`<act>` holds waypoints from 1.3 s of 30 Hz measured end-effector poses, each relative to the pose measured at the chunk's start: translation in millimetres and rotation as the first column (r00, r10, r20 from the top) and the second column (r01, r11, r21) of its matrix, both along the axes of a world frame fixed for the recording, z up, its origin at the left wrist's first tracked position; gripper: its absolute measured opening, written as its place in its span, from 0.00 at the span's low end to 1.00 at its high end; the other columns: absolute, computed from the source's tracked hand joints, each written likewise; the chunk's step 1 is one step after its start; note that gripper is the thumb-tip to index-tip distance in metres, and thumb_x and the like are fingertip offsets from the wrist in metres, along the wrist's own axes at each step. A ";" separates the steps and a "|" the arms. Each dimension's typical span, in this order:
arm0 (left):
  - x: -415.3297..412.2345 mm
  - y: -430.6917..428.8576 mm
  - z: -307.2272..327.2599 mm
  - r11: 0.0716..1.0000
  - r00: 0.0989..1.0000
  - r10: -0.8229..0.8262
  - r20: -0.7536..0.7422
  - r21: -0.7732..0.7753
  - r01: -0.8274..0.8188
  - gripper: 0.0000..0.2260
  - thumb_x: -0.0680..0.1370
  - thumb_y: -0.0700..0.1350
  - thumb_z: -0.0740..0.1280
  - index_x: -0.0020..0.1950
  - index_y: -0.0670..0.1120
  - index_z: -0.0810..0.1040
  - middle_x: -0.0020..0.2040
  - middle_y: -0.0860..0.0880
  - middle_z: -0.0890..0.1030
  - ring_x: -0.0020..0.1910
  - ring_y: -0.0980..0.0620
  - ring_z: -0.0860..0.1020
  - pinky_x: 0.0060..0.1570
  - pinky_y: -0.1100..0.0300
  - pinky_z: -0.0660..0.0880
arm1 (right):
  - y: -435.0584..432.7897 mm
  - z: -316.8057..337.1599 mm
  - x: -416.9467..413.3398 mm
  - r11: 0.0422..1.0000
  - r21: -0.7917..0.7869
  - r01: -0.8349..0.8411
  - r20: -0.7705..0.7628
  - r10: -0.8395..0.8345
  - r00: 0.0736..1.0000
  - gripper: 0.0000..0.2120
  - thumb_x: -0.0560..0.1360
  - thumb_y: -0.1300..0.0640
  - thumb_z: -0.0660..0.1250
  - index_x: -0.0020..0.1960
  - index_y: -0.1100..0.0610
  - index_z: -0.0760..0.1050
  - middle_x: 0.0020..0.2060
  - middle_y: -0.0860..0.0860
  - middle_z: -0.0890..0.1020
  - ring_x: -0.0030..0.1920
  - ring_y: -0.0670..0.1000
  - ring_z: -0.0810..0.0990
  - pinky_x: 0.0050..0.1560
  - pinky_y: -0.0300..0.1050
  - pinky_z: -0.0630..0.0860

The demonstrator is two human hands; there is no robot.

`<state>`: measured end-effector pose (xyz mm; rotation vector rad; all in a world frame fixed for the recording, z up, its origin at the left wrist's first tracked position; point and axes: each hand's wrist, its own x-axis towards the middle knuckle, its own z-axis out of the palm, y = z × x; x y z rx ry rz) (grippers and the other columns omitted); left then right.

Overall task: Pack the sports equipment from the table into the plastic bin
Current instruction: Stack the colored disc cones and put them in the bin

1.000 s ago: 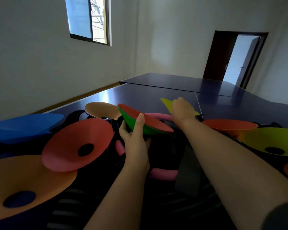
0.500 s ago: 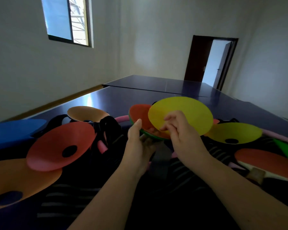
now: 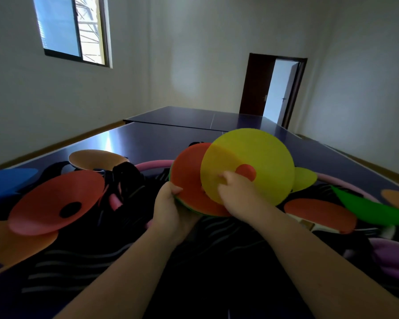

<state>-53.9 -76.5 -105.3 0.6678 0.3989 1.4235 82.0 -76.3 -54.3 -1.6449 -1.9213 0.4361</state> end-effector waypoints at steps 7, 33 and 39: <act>22.2 -7.1 19.6 1.000 0.998 -0.007 0.062 0.004 0.007 0.21 0.76 0.43 0.50 0.47 0.42 0.83 0.48 0.39 0.83 0.45 0.41 0.80 0.47 0.50 0.73 | -22.5 16.0 14.0 0.995 0.087 -0.047 0.258 0.023 0.966 0.20 0.82 0.51 0.48 0.68 0.49 0.73 0.54 0.51 0.80 0.58 0.56 0.73 0.67 0.56 0.64; 86.3 25.3 -20.2 0.945 0.954 0.284 -0.101 -0.140 -0.296 0.25 0.76 0.48 0.71 0.68 0.49 0.63 0.58 0.44 0.76 0.58 0.40 0.79 0.54 0.41 0.79 | 62.5 -25.0 160.1 0.988 0.082 0.133 0.354 -0.154 0.923 0.30 0.73 0.69 0.60 0.73 0.52 0.68 0.70 0.56 0.72 0.69 0.61 0.69 0.68 0.64 0.67; 82.1 29.0 -23.0 0.937 0.949 0.304 -0.087 -0.151 -0.314 0.28 0.74 0.50 0.73 0.69 0.49 0.63 0.59 0.45 0.77 0.55 0.45 0.80 0.54 0.43 0.80 | 80.3 -36.8 170.7 0.966 0.093 0.241 0.619 -0.246 0.746 0.09 0.72 0.66 0.61 0.38 0.55 0.74 0.36 0.52 0.78 0.42 0.58 0.73 0.72 0.63 0.59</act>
